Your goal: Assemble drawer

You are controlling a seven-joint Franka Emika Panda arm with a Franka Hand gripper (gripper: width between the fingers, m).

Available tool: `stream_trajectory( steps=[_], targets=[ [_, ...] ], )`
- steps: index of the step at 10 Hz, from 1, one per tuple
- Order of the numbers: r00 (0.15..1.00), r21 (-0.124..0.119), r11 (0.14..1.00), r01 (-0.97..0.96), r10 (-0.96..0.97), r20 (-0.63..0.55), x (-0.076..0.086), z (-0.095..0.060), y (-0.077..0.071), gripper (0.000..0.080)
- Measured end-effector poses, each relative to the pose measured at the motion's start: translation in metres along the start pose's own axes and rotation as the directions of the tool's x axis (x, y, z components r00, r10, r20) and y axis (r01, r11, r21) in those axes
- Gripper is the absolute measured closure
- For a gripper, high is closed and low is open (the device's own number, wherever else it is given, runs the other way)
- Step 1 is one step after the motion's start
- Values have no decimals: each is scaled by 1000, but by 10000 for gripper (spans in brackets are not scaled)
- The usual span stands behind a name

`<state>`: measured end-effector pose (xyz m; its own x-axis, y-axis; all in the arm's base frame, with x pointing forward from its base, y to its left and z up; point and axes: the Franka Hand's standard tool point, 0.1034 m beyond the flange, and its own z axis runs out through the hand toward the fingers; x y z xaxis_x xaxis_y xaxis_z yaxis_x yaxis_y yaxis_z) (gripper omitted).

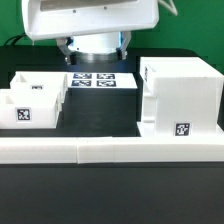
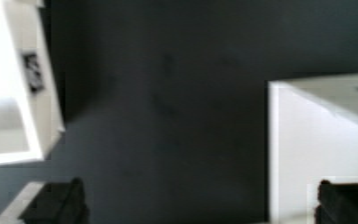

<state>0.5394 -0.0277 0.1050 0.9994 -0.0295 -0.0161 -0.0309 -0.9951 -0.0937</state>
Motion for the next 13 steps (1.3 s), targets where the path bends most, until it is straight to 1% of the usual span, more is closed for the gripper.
stream_trajectory(
  steps=[2, 3, 4, 5, 6, 7, 11, 12, 13],
  targets=[
    [1000, -26, 1000, -7, 7, -18, -13, 13, 10, 151],
    [999, -39, 998, 41, -42, -27, -20, 19, 22, 151],
    [996, -48, 995, 88, -89, -20, -25, 27, 38, 151],
    [995, -48, 994, 96, -96, -10, -27, 34, 48, 151],
    [994, -48, 993, 107, -107, -1, -27, 39, 54, 151],
    [993, -48, 992, 114, -114, 4, -26, 42, 56, 151],
    [993, -46, 992, 120, -120, 7, -26, 42, 57, 151],
    [990, -41, 989, 142, -142, 14, -25, 40, 62, 151],
    [989, -57, 988, 146, -146, 0, -28, 51, 71, 151]
  ],
)
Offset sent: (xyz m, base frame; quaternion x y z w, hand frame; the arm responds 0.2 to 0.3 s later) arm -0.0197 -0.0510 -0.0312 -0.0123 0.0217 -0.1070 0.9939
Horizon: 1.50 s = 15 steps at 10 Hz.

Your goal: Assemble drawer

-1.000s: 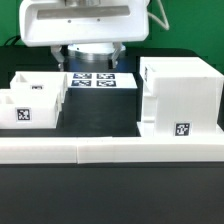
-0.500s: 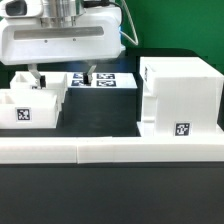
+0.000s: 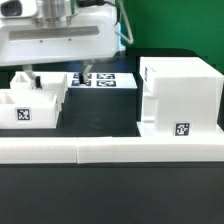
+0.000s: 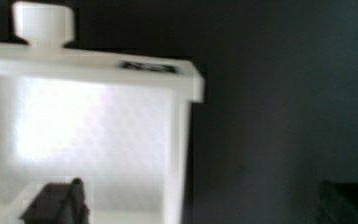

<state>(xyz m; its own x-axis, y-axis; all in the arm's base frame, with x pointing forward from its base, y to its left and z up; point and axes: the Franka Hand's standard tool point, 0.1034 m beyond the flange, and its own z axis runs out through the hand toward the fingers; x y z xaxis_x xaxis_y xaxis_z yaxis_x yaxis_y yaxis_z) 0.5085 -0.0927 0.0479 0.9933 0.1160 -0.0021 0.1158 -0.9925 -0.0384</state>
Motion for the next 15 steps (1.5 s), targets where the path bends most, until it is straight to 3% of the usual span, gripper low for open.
stream_trajectory(
  steps=[1, 5, 10, 12, 13, 15],
  targets=[
    [1000, -12, 1000, -1, 1, 1, -8, 14, 1, 151],
    [1000, -25, 1000, 3, -3, 8, -13, 35, 1, 151],
    [1000, -35, 999, 3, -3, 1, -14, 42, 3, 160],
    [1000, -35, 999, 3, -3, 1, -14, 42, 3, 527],
    [1000, -35, 999, 3, -3, 1, -14, 42, 3, 527],
    [1000, -35, 999, 4, -4, 2, -15, 43, 3, 757]
  ],
)
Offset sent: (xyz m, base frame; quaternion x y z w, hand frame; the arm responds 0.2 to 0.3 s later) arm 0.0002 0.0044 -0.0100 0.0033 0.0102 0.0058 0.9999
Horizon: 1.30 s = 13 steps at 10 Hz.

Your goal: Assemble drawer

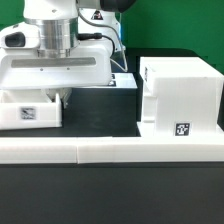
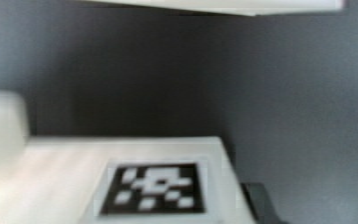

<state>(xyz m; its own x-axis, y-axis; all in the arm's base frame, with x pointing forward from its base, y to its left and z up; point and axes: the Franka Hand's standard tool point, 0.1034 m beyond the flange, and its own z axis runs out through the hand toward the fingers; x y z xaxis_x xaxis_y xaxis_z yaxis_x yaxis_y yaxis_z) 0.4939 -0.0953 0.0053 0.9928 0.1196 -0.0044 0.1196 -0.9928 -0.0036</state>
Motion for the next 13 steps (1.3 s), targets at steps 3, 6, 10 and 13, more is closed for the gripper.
stream_trajectory(
  steps=[3, 6, 10, 13],
  targets=[
    [1000, 0, 1000, 0, 0, 0, 0, 0, 0, 757],
    [1000, 0, 1000, 0, 0, 0, 0, 0, 0, 757],
    [999, 29, 998, 47, -47, 13, 13, -22, -26, 757],
    [996, 31, 996, 85, -85, 13, 13, -22, -28, 757]
  ],
)
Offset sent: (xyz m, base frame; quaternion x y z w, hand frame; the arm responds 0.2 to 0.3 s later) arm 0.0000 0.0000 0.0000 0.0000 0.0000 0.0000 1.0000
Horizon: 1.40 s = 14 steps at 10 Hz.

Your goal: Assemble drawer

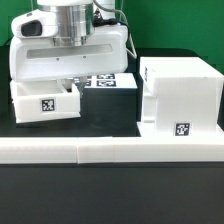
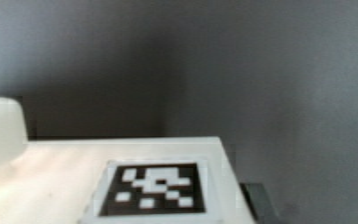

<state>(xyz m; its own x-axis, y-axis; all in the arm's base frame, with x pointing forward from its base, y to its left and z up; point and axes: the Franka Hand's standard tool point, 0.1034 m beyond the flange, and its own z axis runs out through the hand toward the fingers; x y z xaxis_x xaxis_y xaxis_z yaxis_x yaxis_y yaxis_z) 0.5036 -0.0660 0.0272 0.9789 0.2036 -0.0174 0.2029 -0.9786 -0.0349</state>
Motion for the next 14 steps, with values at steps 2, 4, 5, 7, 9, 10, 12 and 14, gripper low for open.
stream_trajectory(
  steps=[2, 4, 5, 7, 9, 10, 12, 14],
  targets=[
    [996, 0, 996, 86, -86, 2, -1, 1, 1, 757],
    [966, -4, 966, 259, -259, 7, 3, 0, -5, 757],
    [936, 5, 936, 352, -353, 13, 9, -2, -9, 757],
    [885, 10, 885, 466, -466, 6, 22, -4, -15, 757],
    [824, 8, 824, 567, -567, 7, 22, -2, -15, 757],
    [799, 8, 799, 601, -601, 9, 22, -2, -13, 757],
    [698, 1, 698, 716, -716, 15, 21, -2, -11, 757],
    [544, -33, 543, 839, -838, 33, 24, 1, -17, 757]
  ],
)
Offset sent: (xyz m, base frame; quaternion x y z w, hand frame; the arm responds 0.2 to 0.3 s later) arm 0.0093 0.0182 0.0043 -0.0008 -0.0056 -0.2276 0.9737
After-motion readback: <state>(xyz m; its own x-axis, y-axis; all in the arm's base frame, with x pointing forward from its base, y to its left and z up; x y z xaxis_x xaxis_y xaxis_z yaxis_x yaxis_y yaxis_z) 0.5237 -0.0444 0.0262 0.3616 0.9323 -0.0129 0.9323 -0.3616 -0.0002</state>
